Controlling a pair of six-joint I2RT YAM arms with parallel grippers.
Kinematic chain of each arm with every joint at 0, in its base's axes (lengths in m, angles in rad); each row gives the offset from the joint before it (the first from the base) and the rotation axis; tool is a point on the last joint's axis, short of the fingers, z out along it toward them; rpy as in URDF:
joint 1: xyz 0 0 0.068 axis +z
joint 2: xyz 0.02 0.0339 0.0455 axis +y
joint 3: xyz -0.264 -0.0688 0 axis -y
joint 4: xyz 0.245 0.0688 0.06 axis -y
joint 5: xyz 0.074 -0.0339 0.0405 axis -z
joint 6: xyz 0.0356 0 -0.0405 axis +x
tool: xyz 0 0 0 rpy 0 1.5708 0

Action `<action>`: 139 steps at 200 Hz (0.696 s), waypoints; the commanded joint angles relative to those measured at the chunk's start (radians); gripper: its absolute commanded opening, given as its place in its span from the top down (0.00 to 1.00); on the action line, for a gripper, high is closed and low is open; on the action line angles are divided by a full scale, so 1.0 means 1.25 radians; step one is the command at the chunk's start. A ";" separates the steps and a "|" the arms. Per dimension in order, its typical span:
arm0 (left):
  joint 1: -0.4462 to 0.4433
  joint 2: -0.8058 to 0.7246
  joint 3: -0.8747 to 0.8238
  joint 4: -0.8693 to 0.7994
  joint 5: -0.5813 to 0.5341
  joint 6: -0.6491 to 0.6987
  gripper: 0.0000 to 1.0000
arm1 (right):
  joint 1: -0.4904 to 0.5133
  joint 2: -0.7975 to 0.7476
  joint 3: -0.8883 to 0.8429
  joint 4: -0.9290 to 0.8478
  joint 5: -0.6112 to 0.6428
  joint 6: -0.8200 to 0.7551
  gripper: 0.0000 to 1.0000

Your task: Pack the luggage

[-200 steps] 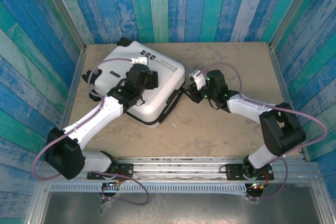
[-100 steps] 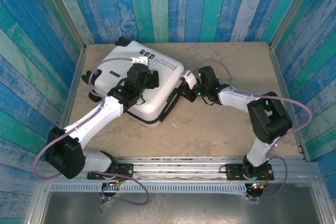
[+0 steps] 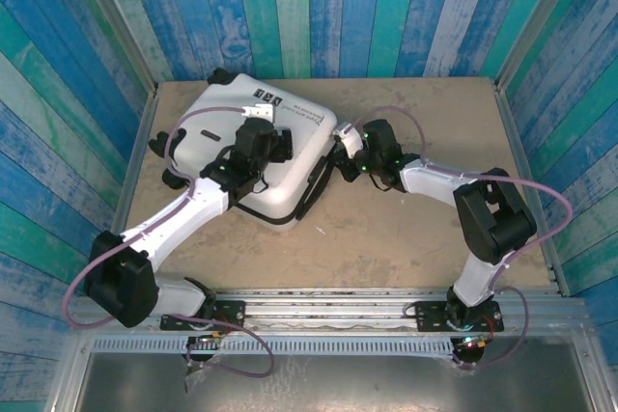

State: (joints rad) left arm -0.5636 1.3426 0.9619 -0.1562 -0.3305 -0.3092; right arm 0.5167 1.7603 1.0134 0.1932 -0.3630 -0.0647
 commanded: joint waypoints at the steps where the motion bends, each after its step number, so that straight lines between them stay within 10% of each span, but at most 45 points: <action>1: -0.008 0.097 -0.103 -0.313 0.123 -0.058 0.18 | -0.013 0.008 0.033 0.103 0.059 0.039 0.98; 139: -0.009 0.082 -0.120 -0.317 0.111 -0.048 0.18 | -0.056 0.020 0.186 -0.012 0.053 -0.042 1.00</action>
State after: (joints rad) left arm -0.5640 1.3434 0.9371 -0.0986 -0.3233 -0.3035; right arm 0.4591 1.7794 1.1740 0.1333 -0.2943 -0.0723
